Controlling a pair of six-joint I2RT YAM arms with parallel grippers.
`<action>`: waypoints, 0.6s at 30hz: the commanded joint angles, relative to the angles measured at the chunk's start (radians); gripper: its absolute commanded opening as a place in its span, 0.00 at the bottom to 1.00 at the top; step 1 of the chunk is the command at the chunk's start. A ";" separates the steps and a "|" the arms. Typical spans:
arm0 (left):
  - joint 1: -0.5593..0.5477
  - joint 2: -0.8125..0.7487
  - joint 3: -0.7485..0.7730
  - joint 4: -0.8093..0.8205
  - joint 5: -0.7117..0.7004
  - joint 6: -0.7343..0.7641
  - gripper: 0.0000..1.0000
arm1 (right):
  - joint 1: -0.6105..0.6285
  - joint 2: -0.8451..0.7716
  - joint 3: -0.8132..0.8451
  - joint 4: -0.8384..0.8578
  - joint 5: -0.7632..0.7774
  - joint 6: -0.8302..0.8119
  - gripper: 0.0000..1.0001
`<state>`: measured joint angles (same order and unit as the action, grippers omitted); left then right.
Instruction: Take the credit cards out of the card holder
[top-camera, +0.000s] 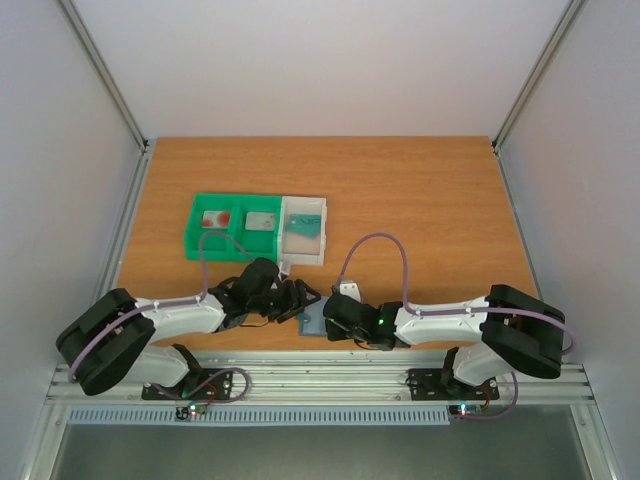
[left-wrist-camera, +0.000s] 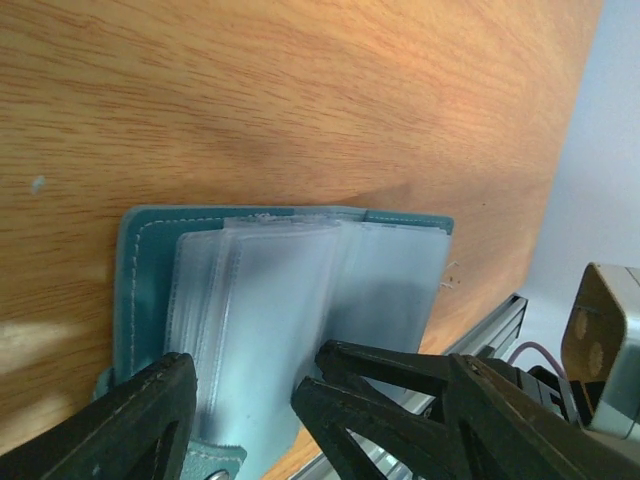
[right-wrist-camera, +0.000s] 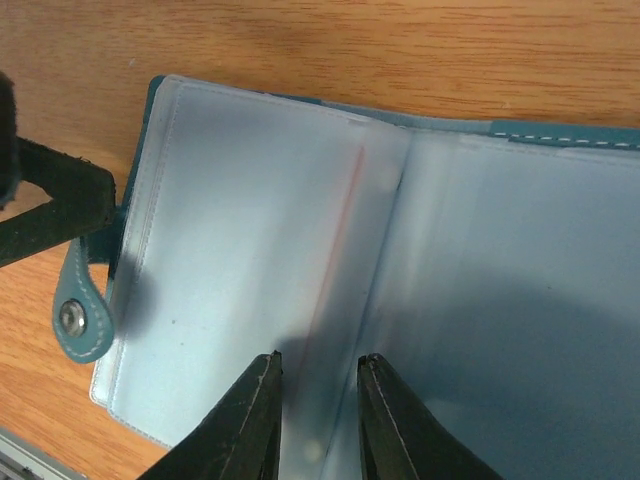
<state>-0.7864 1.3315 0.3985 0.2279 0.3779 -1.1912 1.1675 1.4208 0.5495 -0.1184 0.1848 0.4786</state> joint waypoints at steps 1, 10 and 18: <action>0.004 -0.001 0.029 -0.014 -0.014 0.038 0.68 | -0.008 0.029 -0.014 0.013 0.002 0.023 0.23; 0.003 0.046 0.035 0.075 0.036 0.026 0.68 | -0.014 0.038 -0.019 0.019 -0.007 0.029 0.23; 0.003 0.058 0.053 0.051 0.045 0.041 0.68 | -0.023 0.038 -0.023 0.023 -0.014 0.028 0.23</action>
<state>-0.7856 1.3689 0.4236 0.2367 0.4084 -1.1706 1.1538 1.4391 0.5491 -0.0849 0.1719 0.4953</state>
